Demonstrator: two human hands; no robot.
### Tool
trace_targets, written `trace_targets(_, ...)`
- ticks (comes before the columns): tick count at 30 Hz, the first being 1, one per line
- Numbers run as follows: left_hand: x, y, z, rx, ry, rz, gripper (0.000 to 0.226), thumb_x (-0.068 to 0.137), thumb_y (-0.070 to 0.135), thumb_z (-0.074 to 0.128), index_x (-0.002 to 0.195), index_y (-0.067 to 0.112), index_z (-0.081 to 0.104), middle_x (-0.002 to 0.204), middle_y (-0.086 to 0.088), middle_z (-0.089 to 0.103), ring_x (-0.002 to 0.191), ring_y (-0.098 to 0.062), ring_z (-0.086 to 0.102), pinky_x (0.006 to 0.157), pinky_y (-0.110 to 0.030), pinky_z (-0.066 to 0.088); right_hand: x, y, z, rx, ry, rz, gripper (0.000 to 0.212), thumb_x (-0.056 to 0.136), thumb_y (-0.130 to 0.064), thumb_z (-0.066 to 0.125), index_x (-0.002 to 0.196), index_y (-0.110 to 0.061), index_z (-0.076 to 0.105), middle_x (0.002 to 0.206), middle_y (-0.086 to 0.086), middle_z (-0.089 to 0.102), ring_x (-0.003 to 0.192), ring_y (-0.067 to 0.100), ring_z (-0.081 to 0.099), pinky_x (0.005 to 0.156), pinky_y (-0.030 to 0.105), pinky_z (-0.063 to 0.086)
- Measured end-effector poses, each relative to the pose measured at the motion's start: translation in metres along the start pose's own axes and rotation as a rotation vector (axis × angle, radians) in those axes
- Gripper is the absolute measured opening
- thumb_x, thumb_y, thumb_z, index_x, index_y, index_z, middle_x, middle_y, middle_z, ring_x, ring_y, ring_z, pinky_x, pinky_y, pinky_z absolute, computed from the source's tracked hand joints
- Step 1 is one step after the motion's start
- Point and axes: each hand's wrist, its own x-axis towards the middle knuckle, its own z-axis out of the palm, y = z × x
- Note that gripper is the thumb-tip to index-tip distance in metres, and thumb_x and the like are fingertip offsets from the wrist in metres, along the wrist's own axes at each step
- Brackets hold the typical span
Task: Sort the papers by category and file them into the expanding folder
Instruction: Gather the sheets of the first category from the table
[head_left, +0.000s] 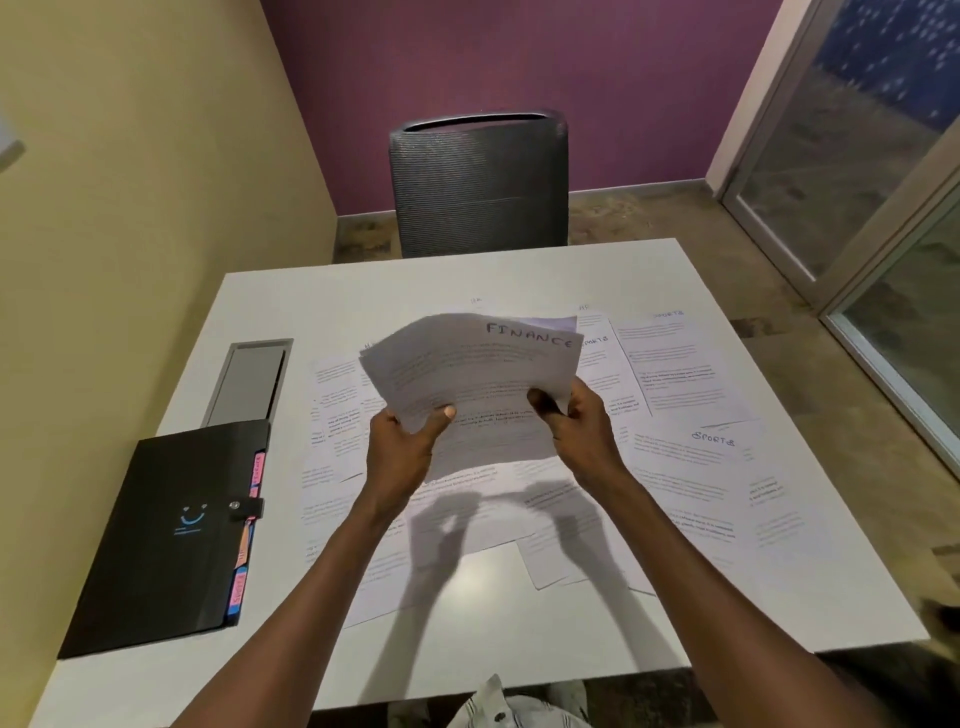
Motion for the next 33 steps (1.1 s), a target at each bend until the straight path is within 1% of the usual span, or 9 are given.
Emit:
trace_targets(6,-0.021,-0.061,0.004,0.029,0.035,-0.163,0.034,0.078,0.014,0.082,0.109,0.013,0.067,0.097,0.004,0.073,0.093,-0.016,0.070,0.068,-0.021,0.054,-0.021,0.071,-0.002,-0.106,-0.020,0.239,0.031,0.086,-0.016,0.072,0.115,-0.014,0.062,0.106,0.000,0.069,0.099,0.020,0.065,0.076,0.020,0.050)
trace_targets(9,-0.030,-0.081,0.011,0.082,0.052,-0.179,0.037,0.083,0.011,0.078,0.117,0.009,0.064,0.097,0.006,0.069,0.094,-0.013,0.066,0.070,-0.017,0.050,-0.027,0.095,-0.002,-0.125,-0.040,0.324,0.039,0.088,-0.009,0.069,0.124,-0.006,0.058,0.109,0.004,0.065,0.096,0.016,0.060,0.065,0.005,0.046)
trace_targets(12,-0.026,-0.083,0.019,0.139,0.100,-0.165,0.034,0.088,0.015,0.073,0.119,0.003,0.063,0.102,-0.001,0.067,0.096,-0.021,0.064,0.071,-0.022,0.047,-0.020,0.095,-0.002,-0.157,-0.032,0.282,0.034,0.092,-0.009,0.063,0.126,-0.007,0.058,0.110,0.003,0.066,0.099,0.019,0.060,0.069,0.011,0.047)
trace_targets(16,-0.016,-0.077,0.026,0.131,0.120,-0.133,0.029,0.088,0.018,0.073,0.115,0.010,0.064,0.100,0.002,0.067,0.088,-0.014,0.063,0.066,-0.021,0.048,-0.010,0.094,-0.009,-0.187,-0.042,0.263,0.035,0.095,-0.015,0.060,0.129,-0.011,0.056,0.115,0.002,0.065,0.104,0.019,0.061,0.082,0.026,0.047)
trace_targets(19,-0.016,-0.082,0.032,0.177,0.137,-0.161,0.028,0.086,0.016,0.075,0.112,0.007,0.066,0.098,-0.001,0.067,0.092,-0.024,0.063,0.063,-0.022,0.046,-0.013,0.112,-0.015,-0.320,-0.097,0.301,0.036,0.095,-0.019,0.056,0.131,-0.011,0.056,0.119,0.005,0.066,0.111,0.026,0.062,0.091,0.037,0.053)
trace_targets(21,-0.016,-0.081,0.035,0.191,0.135,-0.144,0.028,0.086,0.016,0.075,0.111,0.007,0.066,0.098,-0.002,0.067,0.093,-0.027,0.064,0.067,-0.025,0.047,-0.015,0.118,-0.019,-0.356,-0.120,0.289,0.035,0.097,-0.019,0.053,0.131,-0.011,0.055,0.121,0.004,0.065,0.111,0.025,0.060,0.091,0.035,0.051)
trace_targets(24,-0.008,-0.069,0.038,0.174,0.094,-0.131,0.030,0.086,0.017,0.075,0.113,0.009,0.067,0.102,-0.003,0.070,0.093,-0.025,0.067,0.080,-0.036,0.054,-0.009,0.105,-0.030,-0.373,-0.078,0.200,0.028,0.098,-0.020,0.051,0.123,-0.011,0.058,0.113,0.002,0.065,0.102,0.019,0.060,0.084,0.030,0.048)
trace_targets(28,0.005,-0.043,0.046,0.066,-0.066,-0.154,0.033,0.087,0.013,0.073,0.119,0.010,0.067,0.104,0.000,0.074,0.094,-0.018,0.071,0.085,-0.037,0.057,0.000,0.084,-0.057,-0.325,0.021,0.152,0.005,0.095,-0.014,0.055,0.091,-0.013,0.058,0.087,-0.001,0.062,0.081,0.016,0.055,0.065,0.025,0.043)
trace_targets(33,0.000,-0.020,0.073,-0.110,-0.202,-0.247,0.015,0.090,0.007,0.066,0.104,0.012,0.069,0.084,0.005,0.077,0.075,-0.010,0.073,0.061,-0.021,0.057,-0.001,0.073,-0.085,-0.192,-0.012,0.211,0.018,0.096,-0.017,0.055,0.107,-0.005,0.062,0.100,0.005,0.067,0.087,0.016,0.061,0.067,0.020,0.046)
